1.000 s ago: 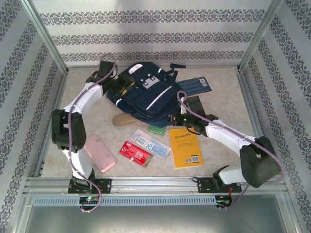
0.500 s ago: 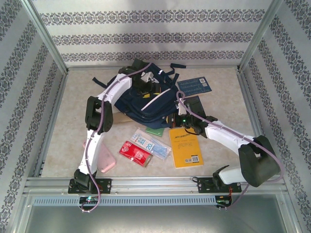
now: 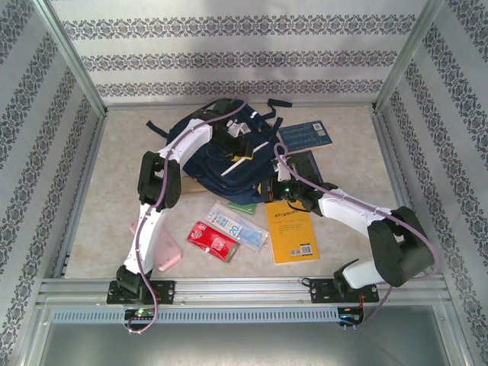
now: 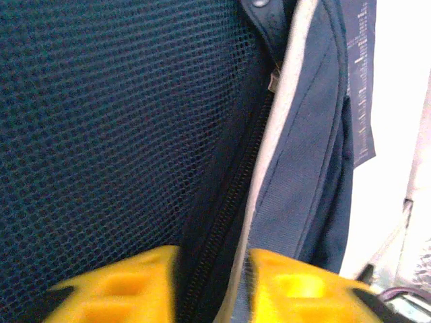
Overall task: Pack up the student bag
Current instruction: Unzip the student bag at the top-center of the table.
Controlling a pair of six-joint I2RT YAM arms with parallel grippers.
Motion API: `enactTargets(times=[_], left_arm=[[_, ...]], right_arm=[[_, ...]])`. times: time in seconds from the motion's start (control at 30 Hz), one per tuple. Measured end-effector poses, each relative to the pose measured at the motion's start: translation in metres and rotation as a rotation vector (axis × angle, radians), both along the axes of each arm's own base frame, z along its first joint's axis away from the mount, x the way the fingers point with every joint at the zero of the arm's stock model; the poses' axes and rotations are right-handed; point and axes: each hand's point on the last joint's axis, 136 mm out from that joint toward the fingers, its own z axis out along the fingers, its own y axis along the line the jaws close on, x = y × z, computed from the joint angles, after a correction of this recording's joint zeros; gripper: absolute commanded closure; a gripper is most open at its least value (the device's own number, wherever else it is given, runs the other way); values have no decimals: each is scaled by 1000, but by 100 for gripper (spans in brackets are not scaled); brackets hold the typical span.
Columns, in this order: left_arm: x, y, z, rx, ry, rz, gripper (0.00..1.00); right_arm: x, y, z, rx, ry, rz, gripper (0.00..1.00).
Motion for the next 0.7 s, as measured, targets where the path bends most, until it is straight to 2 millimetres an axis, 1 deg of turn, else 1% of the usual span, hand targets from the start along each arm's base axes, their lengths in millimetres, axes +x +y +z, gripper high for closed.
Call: enactTargets(times=[0.03,0.17,0.33,0.53,0.6,0.7], left_arm=[[-1,-1,1,-7,2,-6,100],[-4,-4,1,-11,-12,-32,100],[-1,1,2,19,-43,-36,100],[1,4,12,37,-90,-46,100],[1,4,13,36,-95,-49,100],[1,4,14,32,-94,-50,100]], right_arm=[[0,0,0,-1,1,0,100],[2,-2,-1,-9,-1,-10,100],[6,-14,-6,-58,-5,-56,100],[6,-31,-7,-148,-37,-92,100],[6,-31,-5,-149,-45,-88,100],[3,-24,-1,-113,-44,-54,100]])
